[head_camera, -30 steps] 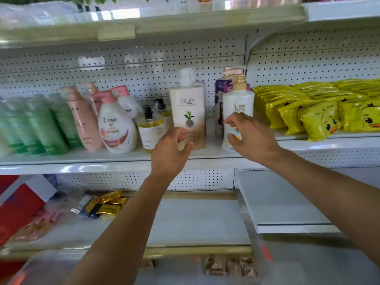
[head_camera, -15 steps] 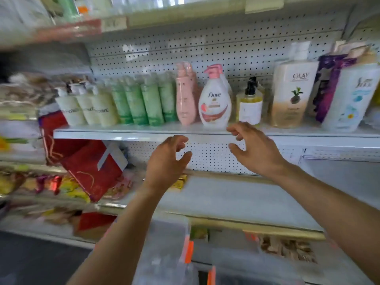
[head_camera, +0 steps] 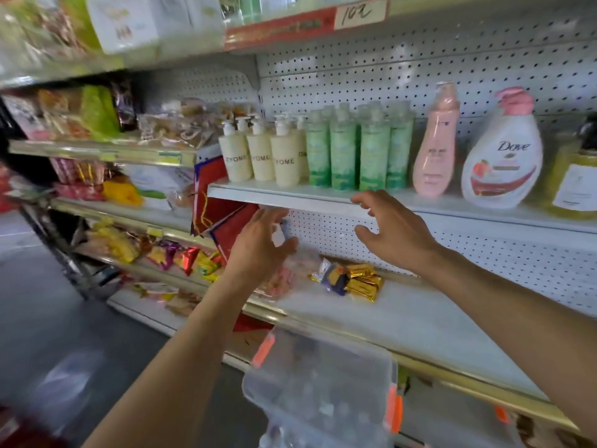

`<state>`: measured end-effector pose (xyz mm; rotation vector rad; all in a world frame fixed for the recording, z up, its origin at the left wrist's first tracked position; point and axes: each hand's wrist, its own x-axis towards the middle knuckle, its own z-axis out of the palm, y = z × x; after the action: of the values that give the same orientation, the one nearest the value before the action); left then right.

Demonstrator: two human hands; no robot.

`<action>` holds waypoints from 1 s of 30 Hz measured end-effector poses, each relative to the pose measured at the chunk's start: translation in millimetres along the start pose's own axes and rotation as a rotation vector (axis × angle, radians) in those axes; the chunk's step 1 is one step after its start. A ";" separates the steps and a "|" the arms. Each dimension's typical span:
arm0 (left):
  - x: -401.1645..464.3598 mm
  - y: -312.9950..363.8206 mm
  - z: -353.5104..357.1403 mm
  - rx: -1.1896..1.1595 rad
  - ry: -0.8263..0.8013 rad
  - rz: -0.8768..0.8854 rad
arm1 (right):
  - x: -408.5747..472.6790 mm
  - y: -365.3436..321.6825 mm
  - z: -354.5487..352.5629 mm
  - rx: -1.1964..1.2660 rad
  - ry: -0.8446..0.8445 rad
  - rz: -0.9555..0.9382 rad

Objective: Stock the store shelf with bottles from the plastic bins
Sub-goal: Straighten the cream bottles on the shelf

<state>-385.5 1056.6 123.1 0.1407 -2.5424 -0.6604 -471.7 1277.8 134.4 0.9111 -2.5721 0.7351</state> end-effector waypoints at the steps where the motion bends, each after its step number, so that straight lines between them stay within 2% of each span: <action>1: 5.2 -10.4 -3.5 -0.002 0.008 -0.010 | 11.5 -5.7 8.4 0.000 -0.015 -0.009; 7: 53.7 -76.6 -19.0 -0.004 0.018 -0.064 | 87.0 -32.4 56.4 0.055 -0.036 -0.054; 12: 115.4 -124.2 -22.0 -0.049 -0.018 -0.081 | 157.3 -41.9 89.4 0.082 -0.035 -0.003; 19: 196.3 -164.9 -31.8 -0.074 -0.006 -0.072 | 238.2 -53.8 102.1 0.055 0.029 0.003; 25: 260.2 -185.5 -54.6 -0.085 0.012 -0.010 | 282.8 -72.8 106.1 -0.129 0.095 -0.079; 30: 315.7 -208.4 -66.8 0.004 0.051 0.070 | 318.5 -94.9 110.9 -0.323 0.144 -0.159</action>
<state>-631.4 776.0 214.7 0.0686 -2.4880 -0.6169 -661.1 995.7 220.1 0.9066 -2.3664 0.3150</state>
